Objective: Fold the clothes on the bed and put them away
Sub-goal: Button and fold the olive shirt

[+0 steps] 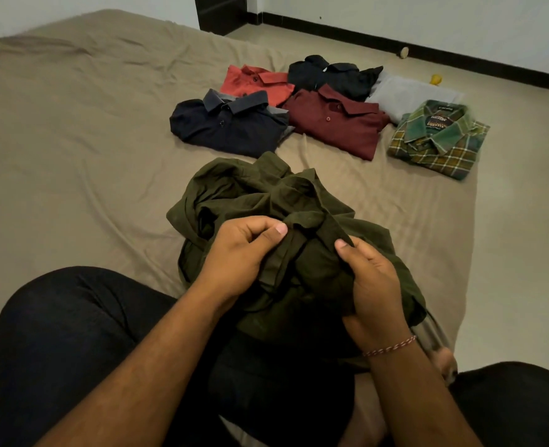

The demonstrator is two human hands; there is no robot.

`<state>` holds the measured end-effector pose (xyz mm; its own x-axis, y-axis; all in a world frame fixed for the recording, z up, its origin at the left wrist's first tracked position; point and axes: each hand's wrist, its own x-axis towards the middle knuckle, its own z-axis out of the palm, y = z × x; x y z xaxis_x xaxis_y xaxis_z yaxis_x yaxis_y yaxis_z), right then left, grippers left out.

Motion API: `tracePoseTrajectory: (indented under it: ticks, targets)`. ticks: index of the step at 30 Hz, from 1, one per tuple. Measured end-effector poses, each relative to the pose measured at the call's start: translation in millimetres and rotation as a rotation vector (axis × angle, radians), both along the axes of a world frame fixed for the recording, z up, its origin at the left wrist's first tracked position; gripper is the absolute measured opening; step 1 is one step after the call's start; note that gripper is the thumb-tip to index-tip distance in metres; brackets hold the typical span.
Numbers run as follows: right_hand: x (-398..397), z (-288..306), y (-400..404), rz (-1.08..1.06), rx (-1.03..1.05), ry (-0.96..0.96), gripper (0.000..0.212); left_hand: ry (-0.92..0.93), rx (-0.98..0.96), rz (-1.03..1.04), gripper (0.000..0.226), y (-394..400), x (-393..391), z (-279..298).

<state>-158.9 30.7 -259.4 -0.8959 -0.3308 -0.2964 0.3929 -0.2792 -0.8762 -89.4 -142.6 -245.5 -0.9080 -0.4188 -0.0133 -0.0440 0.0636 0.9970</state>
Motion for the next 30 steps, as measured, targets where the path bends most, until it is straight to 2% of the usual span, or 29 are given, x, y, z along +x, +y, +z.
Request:
tracePoseTrajectory:
  ticks: [3,6,10,12,15,16,17,18,19,20,21,22,23,24,25,27,29,30]
  targets:
    - [-4,-1,4,0.037,-0.056,-0.047,0.029,0.003,0.086,-0.071,0.032,3,2,5]
    - [-5,-4,4,0.040,-0.106,-0.058,0.033,0.006,0.150,-0.070,0.026,4,1,7]
    - [-5,-7,5,0.078,-0.058,-0.001,0.025,-0.037,0.069,-0.093,0.027,2,2,10]
    - [-4,-8,5,0.154,0.059,0.209,0.021,-0.018,-0.109,-0.004,0.025,-2,4,12]
    - [7,-14,-5,0.326,0.352,0.704,0.016,0.208,-0.558,0.362,0.011,-15,6,19]
    - [15,-19,-12,0.391,0.416,0.807,0.014,0.273,-0.722,0.407,0.018,-20,5,22]
    - [23,-26,-18,0.457,0.469,0.878,0.012,0.294,-0.864,0.366,0.029,-23,1,24]
    - [31,-32,-25,0.531,0.507,0.934,0.012,0.245,-0.984,0.262,0.044,-26,-6,23]
    - [38,-37,-30,0.610,0.535,0.982,0.012,0.119,-1.093,0.145,0.060,-26,-13,19]
    - [41,-38,-35,0.690,0.541,1.013,0.013,-0.060,-1.192,0.040,0.074,-27,-21,13]
    - [43,-38,-35,0.766,0.519,1.013,0.013,-0.246,-1.259,-0.049,0.078,-27,-26,3]
    - [42,-38,-34,0.822,0.479,0.995,0.010,-0.394,-1.270,-0.102,0.068,-29,-29,-8]
    - [40,-34,-31,0.840,0.427,0.966,0.007,-0.461,-1.236,-0.107,0.049,-35,-28,-18]
    - [37,-31,-27,0.800,0.380,0.919,0.006,-0.449,-1.146,-0.068,0.032,-42,-26,-24]
    - [32,-29,-22,0.690,0.347,0.860,0.006,-0.394,-1.016,0.000,0.023,-49,-23,-29]
    - [20,-26,-13,0.335,0.366,0.755,0.009,-0.273,-0.760,0.127,0.017,-63,-14,-24]
    - [5,-27,-6,-0.003,0.544,0.748,0.020,-0.153,-0.559,0.177,0.018,-78,-8,-8]
    - [-4,-29,-3,-0.104,0.659,0.771,0.030,-0.098,-0.471,0.183,0.017,-84,-5,2]
